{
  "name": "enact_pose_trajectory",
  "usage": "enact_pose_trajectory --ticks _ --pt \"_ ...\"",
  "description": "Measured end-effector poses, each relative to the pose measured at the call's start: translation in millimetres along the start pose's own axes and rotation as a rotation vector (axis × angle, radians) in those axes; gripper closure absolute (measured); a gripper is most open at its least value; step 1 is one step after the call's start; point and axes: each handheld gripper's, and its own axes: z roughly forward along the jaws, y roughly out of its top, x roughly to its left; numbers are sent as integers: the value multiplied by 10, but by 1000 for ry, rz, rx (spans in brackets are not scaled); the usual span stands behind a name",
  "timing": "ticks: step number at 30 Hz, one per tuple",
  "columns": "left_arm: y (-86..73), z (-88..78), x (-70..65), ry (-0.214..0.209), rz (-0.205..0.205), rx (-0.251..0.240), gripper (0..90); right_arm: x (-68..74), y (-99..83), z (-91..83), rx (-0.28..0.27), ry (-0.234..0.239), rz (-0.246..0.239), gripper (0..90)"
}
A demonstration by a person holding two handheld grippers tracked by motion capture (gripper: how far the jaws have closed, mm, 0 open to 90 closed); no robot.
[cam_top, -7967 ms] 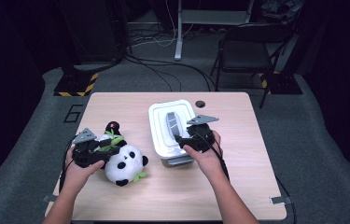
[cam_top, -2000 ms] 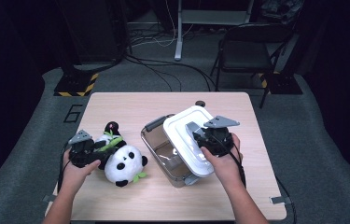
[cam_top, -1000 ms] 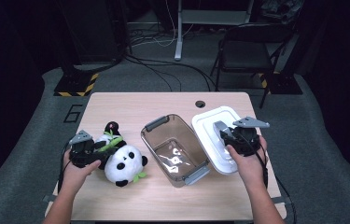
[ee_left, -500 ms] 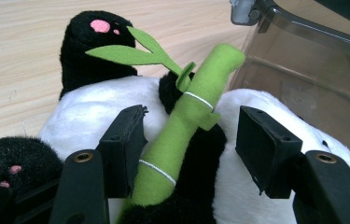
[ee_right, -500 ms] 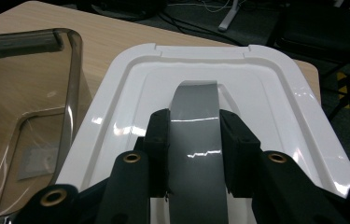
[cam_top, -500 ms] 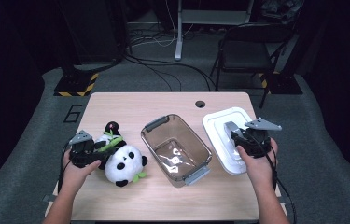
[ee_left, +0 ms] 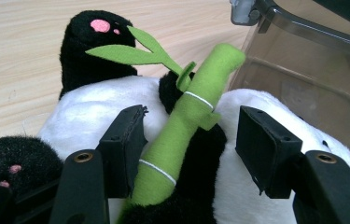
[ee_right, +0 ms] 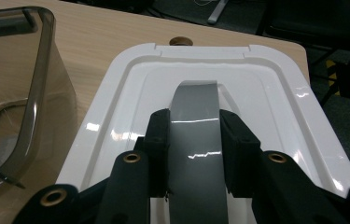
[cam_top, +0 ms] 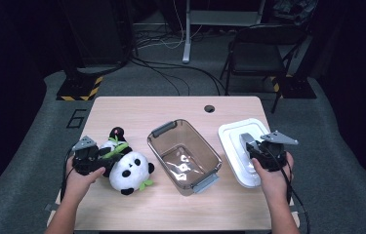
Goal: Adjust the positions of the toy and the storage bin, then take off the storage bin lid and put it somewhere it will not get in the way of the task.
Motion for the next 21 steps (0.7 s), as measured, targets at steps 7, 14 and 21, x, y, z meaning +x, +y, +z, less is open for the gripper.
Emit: enact_pose_trajectory --ticks 7,14,21 --pt "-5 -5 3 -1 -5 -2 416 -27 -114 18 -5 -10 11 667" --pt "-7 -5 6 -2 -4 -1 416 -25 -254 72 7 -11 25 667" --pt "-9 0 5 0 -2 -6 416 -44 -386 139 19 -19 27 667"
